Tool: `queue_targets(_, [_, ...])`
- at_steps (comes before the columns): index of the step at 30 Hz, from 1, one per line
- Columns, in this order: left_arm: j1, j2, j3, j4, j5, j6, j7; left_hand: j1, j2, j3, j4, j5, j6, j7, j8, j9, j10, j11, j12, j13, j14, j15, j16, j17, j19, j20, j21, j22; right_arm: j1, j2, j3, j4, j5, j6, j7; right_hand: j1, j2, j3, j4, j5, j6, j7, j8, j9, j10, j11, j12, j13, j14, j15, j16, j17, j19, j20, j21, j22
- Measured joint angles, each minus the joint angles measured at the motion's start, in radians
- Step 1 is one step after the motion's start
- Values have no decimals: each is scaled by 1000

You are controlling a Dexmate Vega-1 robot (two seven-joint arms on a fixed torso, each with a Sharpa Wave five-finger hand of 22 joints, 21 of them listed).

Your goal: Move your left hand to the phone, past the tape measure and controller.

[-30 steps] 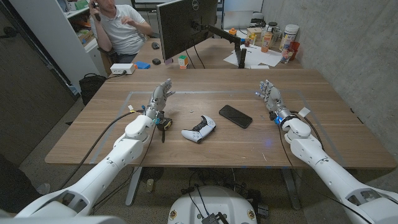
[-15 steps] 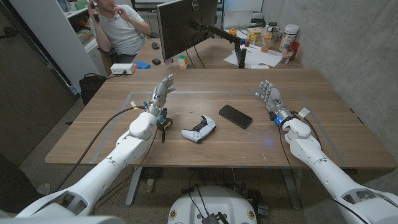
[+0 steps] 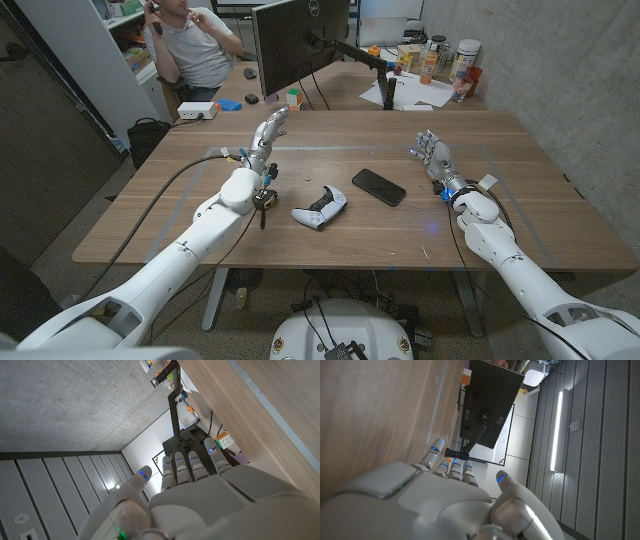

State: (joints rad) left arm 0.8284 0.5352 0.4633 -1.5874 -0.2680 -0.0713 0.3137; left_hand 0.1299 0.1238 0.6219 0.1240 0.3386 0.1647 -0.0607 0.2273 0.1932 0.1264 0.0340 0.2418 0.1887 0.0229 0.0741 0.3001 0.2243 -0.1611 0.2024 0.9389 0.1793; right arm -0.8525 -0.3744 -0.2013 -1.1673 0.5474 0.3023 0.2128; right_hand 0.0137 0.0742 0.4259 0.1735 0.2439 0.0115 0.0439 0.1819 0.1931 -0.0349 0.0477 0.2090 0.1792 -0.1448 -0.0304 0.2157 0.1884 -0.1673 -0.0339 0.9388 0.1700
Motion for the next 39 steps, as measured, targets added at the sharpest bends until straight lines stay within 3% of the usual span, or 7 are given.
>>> queue_targets(18, [-111, 28, 151, -131, 306, 232, 30, 13, 3, -6, -23, -10, 23, -9, 10, 0, 6, 6, 0, 0, 7, 7, 0, -1, 0, 0, -14, 0, 23, 24, 9, 41, -17, 11, 25, 0, 0, 0, 0, 0, 1, 1, 0, 0, 4, 4, 0, 0, 0, 0, 0, 0, 0, 0, -8, 0])
queue_targets(21, [-111, 28, 151, -131, 342, 249, 25, 14, 4, -8, -31, -14, 25, -11, 10, 0, 20, 9, 0, 0, 18, 14, 7, -6, 0, 0, -15, 0, 26, 24, 11, 45, -17, 11, 25, 0, 0, 0, 0, -1, 1, 1, 0, 0, 5, 4, 0, 0, 0, 0, 0, 0, 0, 0, -8, 0])
queue_targets(32, [-152, 44, 244, -197, 510, 292, -8, 50, -5, -10, -76, -21, 45, -42, 10, 5, 43, -4, 5, 0, 34, 7, 8, -15, 5, 5, -22, 0, 37, 27, 20, 63, -21, 11, 31, 0, 0, 0, 0, -1, 5, -3, 0, 0, 8, 1, 0, 0, 0, 0, 0, 0, 0, 0, -8, 0])
queue_targets(39, [-165, 51, 292, -225, 633, 318, -35, 54, -9, -10, -84, -26, 39, -55, 5, 5, 43, -4, 5, 5, 34, 7, 8, -18, 5, 5, -26, 0, 44, 28, 26, 76, -22, 17, 38, 0, 0, 0, 0, -1, 10, 2, 0, 0, 8, 1, 0, 0, 0, 0, 0, 0, 0, 0, -8, 0])
